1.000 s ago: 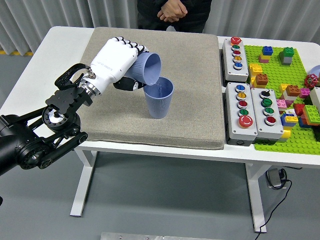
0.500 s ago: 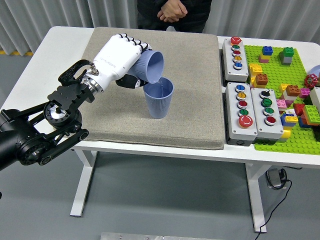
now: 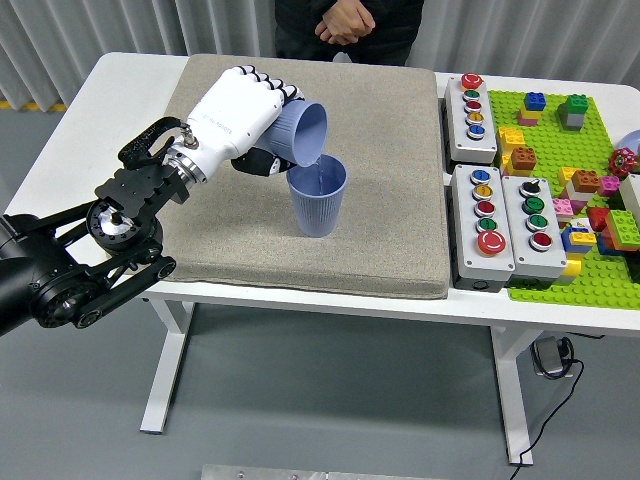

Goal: Pick cup pour cup place

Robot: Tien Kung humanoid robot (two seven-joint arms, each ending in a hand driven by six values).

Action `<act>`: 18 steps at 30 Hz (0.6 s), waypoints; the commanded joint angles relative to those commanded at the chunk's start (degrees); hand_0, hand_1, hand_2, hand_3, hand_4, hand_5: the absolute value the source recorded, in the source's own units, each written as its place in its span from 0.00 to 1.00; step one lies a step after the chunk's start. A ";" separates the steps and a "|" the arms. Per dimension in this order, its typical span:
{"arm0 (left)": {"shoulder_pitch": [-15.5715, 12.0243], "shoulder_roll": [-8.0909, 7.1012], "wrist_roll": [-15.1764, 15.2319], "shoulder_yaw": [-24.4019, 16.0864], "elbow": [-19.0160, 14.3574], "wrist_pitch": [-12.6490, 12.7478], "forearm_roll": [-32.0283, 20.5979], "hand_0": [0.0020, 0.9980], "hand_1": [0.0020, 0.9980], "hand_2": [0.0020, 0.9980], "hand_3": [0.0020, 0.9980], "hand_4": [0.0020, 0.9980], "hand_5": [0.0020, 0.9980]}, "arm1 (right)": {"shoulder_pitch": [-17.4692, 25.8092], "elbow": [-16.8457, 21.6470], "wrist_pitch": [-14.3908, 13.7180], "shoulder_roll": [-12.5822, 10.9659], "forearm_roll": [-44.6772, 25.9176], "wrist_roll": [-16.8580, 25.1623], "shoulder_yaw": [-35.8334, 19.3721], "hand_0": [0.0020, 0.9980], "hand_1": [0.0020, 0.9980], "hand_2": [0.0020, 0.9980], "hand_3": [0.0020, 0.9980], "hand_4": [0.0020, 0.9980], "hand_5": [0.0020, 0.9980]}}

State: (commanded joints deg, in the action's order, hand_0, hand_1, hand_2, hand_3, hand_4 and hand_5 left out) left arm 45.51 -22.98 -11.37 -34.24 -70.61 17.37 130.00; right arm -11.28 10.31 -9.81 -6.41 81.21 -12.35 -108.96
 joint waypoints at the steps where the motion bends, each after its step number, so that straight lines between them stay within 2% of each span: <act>1: 0.16 -0.14 -0.06 0.26 -0.04 -0.10 0.00 0.57 0.54 0.53 0.55 0.77 0.18 | -0.01 0.00 -0.03 0.02 -0.07 0.00 0.02 0.69 0.62 0.59 0.59 0.00 0.24; 18: 1.96 -1.56 -0.50 2.53 -0.47 -1.31 0.00 0.57 0.55 0.54 0.55 0.77 0.18 | -0.15 0.00 -0.13 -0.07 -0.12 -0.02 0.08 0.69 0.62 0.59 0.59 0.00 0.24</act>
State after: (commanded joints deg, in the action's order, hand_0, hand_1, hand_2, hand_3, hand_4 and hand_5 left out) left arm 47.46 -24.55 -11.87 -31.71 -71.08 16.06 130.00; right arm -11.42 10.31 -9.93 -6.47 81.09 -12.37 -108.88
